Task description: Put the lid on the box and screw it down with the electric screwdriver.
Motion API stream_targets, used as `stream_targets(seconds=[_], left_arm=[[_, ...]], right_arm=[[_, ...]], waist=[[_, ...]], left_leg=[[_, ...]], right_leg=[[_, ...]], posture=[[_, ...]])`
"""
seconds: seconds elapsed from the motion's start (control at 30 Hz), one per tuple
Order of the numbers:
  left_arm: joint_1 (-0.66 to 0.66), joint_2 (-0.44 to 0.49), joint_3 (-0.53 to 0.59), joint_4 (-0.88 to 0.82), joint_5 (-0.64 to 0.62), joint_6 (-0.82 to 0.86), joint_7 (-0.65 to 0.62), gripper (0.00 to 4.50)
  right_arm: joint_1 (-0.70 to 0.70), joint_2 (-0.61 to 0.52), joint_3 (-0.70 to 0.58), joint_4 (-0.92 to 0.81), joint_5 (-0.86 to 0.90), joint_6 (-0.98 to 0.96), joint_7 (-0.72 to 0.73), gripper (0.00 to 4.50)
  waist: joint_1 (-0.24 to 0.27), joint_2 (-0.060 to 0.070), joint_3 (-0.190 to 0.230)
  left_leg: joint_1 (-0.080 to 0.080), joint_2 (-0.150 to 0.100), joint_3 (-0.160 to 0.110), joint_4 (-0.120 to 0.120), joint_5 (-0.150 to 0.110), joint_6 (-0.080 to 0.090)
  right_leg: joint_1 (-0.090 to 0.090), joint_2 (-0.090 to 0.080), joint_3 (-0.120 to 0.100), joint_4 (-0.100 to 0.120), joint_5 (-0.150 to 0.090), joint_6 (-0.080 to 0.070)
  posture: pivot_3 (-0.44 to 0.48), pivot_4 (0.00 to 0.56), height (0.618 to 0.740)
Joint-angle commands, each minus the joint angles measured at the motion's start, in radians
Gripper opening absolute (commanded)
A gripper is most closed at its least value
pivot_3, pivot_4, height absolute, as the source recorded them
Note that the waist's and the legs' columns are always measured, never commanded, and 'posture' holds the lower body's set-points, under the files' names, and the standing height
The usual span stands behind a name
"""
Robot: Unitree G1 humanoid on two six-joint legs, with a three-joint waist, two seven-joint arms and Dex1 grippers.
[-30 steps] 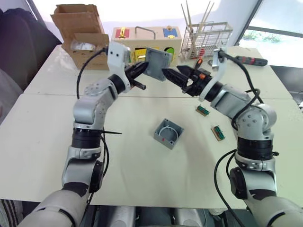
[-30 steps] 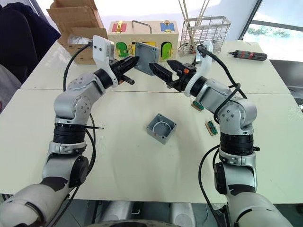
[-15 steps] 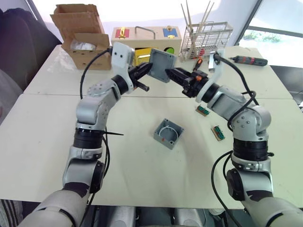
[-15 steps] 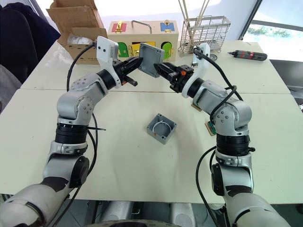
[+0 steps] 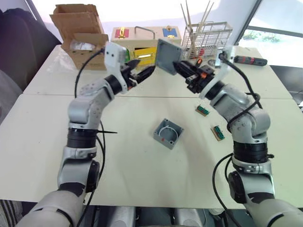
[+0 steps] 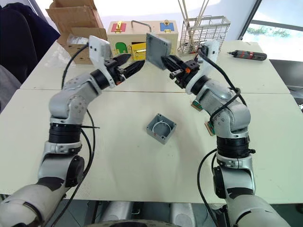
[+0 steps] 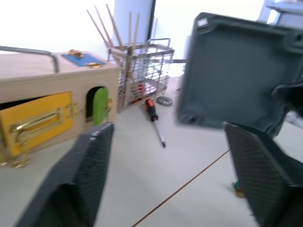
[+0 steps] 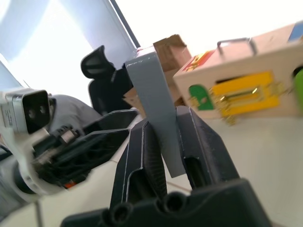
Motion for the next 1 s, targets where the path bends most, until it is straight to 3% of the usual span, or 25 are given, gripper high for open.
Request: stream_targets(seconds=[0.03, 0.07, 0.2, 0.4, 0.57, 0.83, 0.93, 1.0], left_arm=[[-0.016, 0.046, 0.038, -0.026, -0.044, 0.025, -0.036, 4.47], [-0.01, 0.061, 0.045, -0.037, -0.055, 0.04, -0.048, 4.47], [0.061, 0.148, 0.053, -0.099, -0.107, 0.133, -0.106, 4.47], [0.095, 0.178, 0.037, -0.132, -0.185, 0.237, -0.173, 4.47], [0.1, 0.176, -0.039, -0.153, -0.181, 0.251, -0.226, 4.47], [0.113, 0.14, -0.134, -0.186, -0.177, 0.229, -0.274, 4.47], [0.112, 0.119, -0.141, -0.179, -0.181, 0.224, -0.274, 3.59], [0.118, 0.111, -0.157, -0.188, -0.186, 0.228, -0.29, 2.64]], right_arm=[[0.06, -0.039, 0.009, -0.088, -0.091, -0.125, 0.032, 0.1], [0.088, -0.052, 0.01, -0.111, -0.116, -0.153, 0.035, 0.1], [0.345, -0.222, 0.11, -0.206, -0.484, -0.584, 0.084, 0.1], [0.468, -0.356, 0.124, -0.066, -0.805, -1.081, 0.0, 0.1], [0.507, -0.377, 0.136, 0.019, -0.986, -1.313, -0.112, 0.1], [0.543, -0.341, 0.17, 0.098, -1.1, -1.404, -0.187, 0.1], [0.542, -0.327, 0.177, 0.115, -1.134, -1.405, -0.209, 0.1], [0.543, -0.316, 0.181, 0.125, -1.166, -1.401, -0.232, 0.1]], waist=[[0.001, 0.0, 0.0], [0.004, 0.0, 0.0], [0.003, 0.0, 0.0], [0.003, 0.0, 0.0], [0.007, 0.0, 0.0], [0.006, 0.0, 0.0], [0.006, 0.0, 0.0], [0.006, 0.0, 0.0]], left_leg=[[0.0, 0.0, 0.0, 0.0, 0.0, 0.0], [0.0, 0.0, 0.0, 0.0, 0.0, 0.0], [0.0, -0.001, -0.001, -0.001, 0.0, 0.0], [0.001, 0.0, 0.002, 0.002, 0.001, -0.001], [0.002, 0.001, 0.001, 0.001, 0.001, -0.002], [0.002, 0.002, 0.0, 0.001, 0.001, -0.002], [0.002, 0.003, -0.001, 0.001, 0.001, -0.002], [0.002, 0.003, -0.002, 0.0, 0.001, -0.002]], right_leg=[[0.0, 0.0, 0.0, 0.0, 0.0, 0.0], [0.0, 0.0, 0.0, 0.0, 0.0, 0.0], [0.0, 0.0, 0.0, 0.0, 0.0, 0.0], [0.001, 0.0, 0.001, -0.001, 0.0, 0.0], [0.002, 0.001, 0.001, -0.001, 0.0, 0.0], [0.006, 0.002, 0.001, -0.008, 0.0, 0.0], [0.008, 0.004, 0.001, -0.012, 0.0, 0.0], [0.008, 0.004, 0.001, -0.012, 0.0, 0.0]], posture=[[0.0, 0.15, 0.735], [0.0, 0.15, 0.735], [0.0, 0.15, 0.735], [0.0, 0.15, 0.735], [0.0, 0.15, 0.735], [0.0, 0.15, 0.735], [0.0, 0.15, 0.735], [0.0, 0.15, 0.735]])
